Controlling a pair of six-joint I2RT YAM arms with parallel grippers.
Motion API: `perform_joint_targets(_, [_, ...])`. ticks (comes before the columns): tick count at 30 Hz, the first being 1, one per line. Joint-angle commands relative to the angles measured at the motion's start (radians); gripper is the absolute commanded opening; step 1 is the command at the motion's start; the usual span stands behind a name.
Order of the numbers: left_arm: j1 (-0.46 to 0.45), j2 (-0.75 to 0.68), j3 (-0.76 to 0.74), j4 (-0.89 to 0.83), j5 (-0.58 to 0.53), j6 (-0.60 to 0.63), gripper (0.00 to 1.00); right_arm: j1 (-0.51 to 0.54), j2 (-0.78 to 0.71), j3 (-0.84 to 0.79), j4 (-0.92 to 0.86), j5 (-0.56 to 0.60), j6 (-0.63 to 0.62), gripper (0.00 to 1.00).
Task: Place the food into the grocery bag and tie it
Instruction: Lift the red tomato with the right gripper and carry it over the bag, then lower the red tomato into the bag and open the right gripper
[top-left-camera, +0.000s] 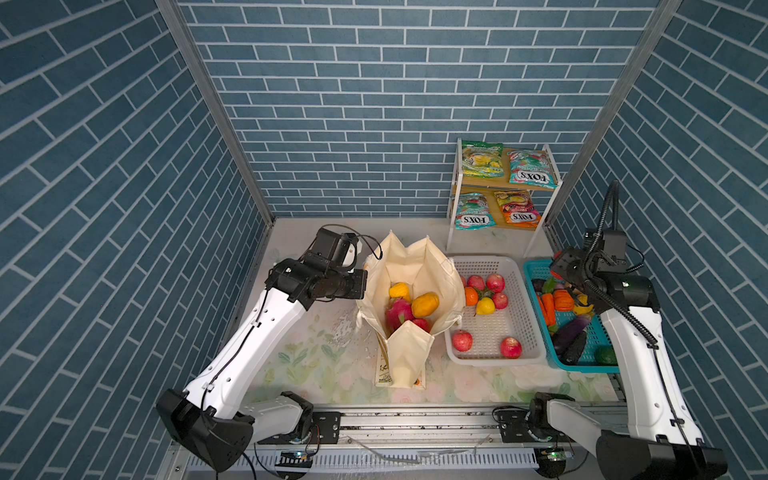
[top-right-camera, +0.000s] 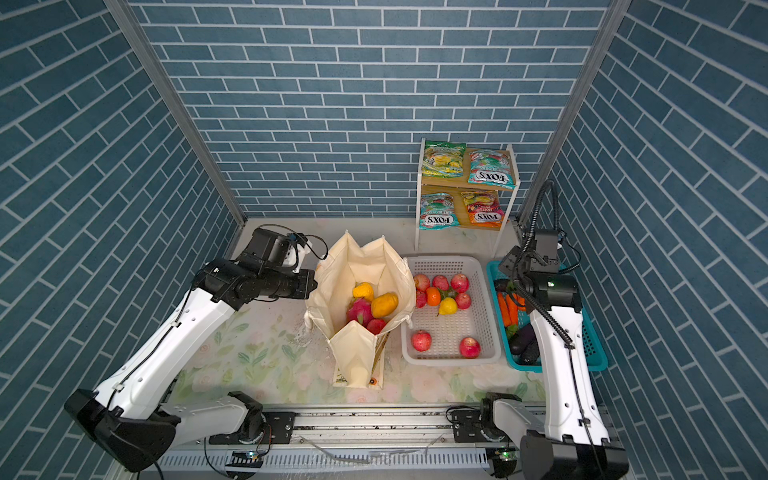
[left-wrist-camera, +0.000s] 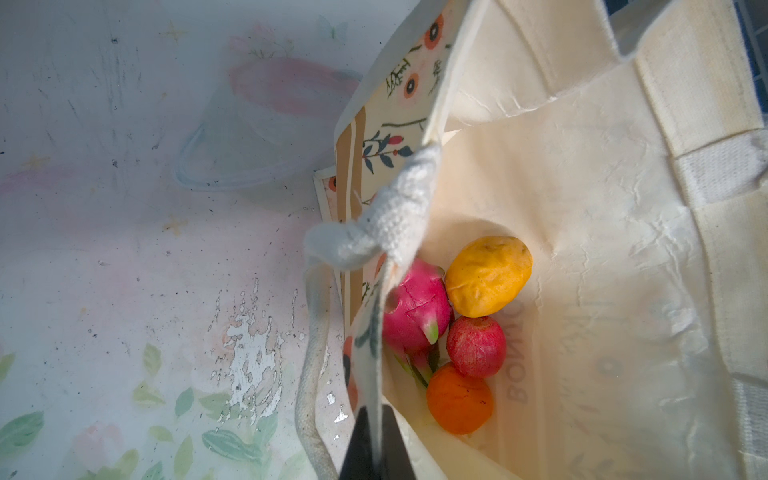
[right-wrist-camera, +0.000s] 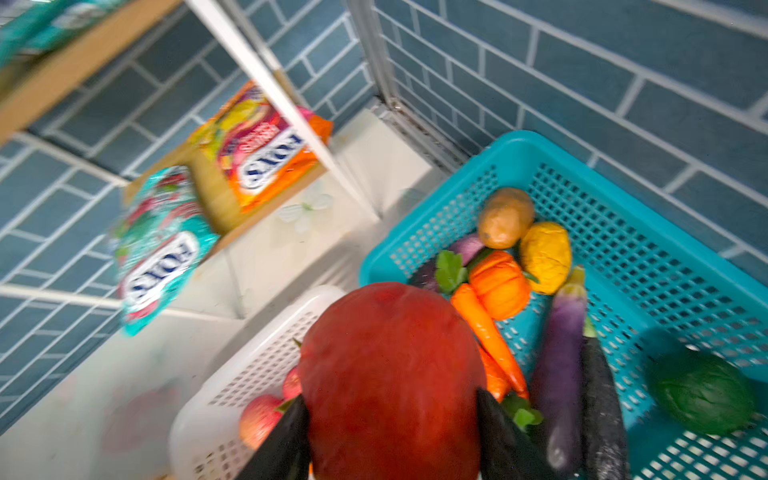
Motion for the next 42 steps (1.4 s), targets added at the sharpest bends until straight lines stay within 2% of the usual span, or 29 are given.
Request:
perform_joint_targets(1, [-0.007,-0.015,-0.001,0.014,0.003,-0.006,0.00,0.106,-0.010,0.035,0.013,-0.106,0.037,0.45])
perform_joint_targets(5, [-0.010,-0.017,0.007,0.009,-0.006,-0.014,0.00,0.293,0.015,0.082,0.081,-0.151,0.009,0.45])
perform_joint_targets(14, [-0.012,-0.009,0.021,0.003,-0.017,-0.021,0.00,0.711,0.166,0.236,0.178,-0.089,-0.116,0.44])
perform_joint_targets(19, [-0.013,0.000,0.032,0.006,-0.016,-0.018,0.00,0.869,0.301,0.321,0.168,-0.068,-0.208,0.44])
perform_joint_targets(25, [-0.012,0.004,0.038,0.006,-0.016,-0.011,0.00,0.929,0.404,0.322,0.174,-0.069,-0.228,0.44])
perform_joint_targets(42, [-0.012,0.013,0.034,0.034,-0.010,-0.007,0.00,0.934,0.524,0.166,0.201,-0.031,-0.282,0.44])
